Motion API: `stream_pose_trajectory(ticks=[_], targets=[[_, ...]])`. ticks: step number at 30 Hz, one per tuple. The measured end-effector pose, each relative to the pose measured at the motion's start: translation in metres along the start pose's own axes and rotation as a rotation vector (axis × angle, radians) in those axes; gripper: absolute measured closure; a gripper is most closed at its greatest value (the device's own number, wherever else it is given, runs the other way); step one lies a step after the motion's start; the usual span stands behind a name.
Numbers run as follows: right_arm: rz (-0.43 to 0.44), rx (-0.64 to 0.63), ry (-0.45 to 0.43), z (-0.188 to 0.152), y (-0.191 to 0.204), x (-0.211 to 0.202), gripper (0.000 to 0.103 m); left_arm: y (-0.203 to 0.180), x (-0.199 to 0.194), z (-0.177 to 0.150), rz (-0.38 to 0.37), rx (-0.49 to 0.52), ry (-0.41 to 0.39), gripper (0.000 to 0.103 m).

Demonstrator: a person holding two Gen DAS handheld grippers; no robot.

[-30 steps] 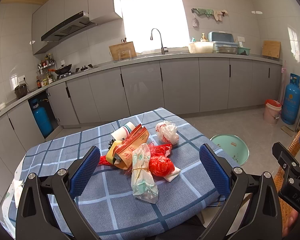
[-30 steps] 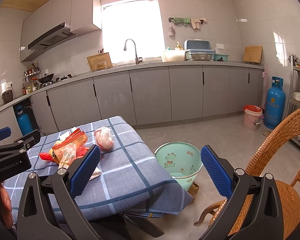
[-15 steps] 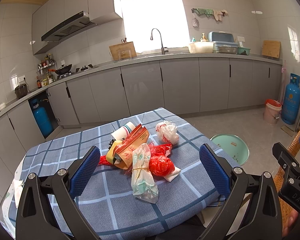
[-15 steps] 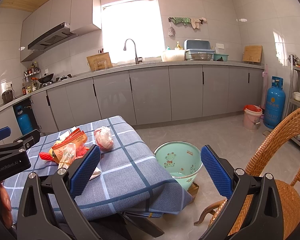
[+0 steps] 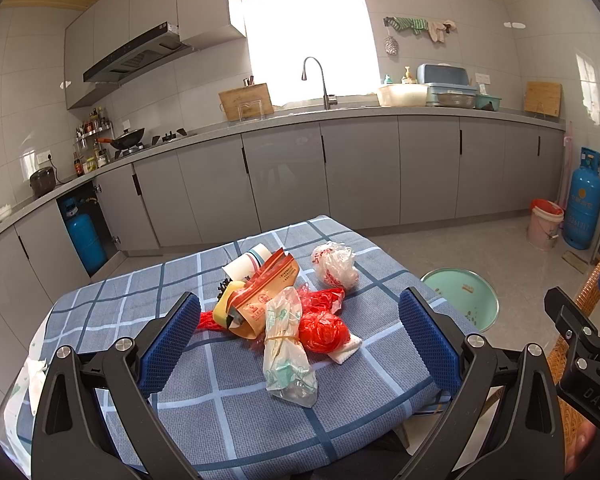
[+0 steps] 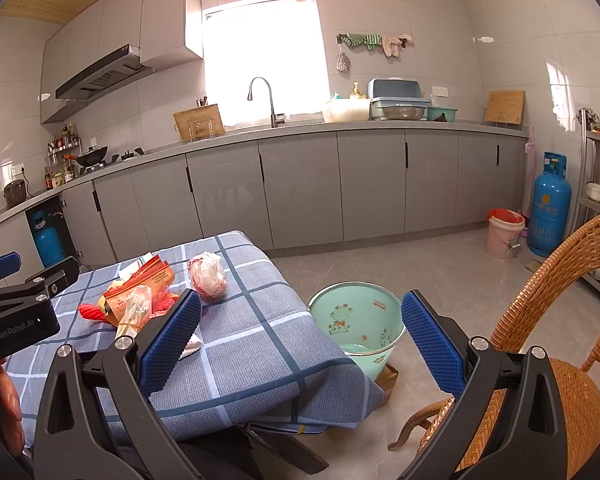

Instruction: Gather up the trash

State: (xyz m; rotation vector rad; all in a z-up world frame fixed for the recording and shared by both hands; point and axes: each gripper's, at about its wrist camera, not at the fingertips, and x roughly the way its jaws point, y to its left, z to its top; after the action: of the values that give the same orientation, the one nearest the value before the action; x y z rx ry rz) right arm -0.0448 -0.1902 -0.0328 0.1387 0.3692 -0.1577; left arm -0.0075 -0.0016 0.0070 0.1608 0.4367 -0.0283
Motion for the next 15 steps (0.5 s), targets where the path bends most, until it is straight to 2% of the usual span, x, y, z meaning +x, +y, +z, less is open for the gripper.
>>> stream_pose_trajectory(ticks=[9,15], targets=[[0.035,0.01,-0.001,-0.002,0.006,0.011,0.005,0.001,0.004,0.0,0.0,0.001,0.016,0.005],[0.048,-0.033,0.017,0.0,0.025,0.041,0.005,0.023,0.033,-0.007,0.029,-0.029,0.076,0.005]])
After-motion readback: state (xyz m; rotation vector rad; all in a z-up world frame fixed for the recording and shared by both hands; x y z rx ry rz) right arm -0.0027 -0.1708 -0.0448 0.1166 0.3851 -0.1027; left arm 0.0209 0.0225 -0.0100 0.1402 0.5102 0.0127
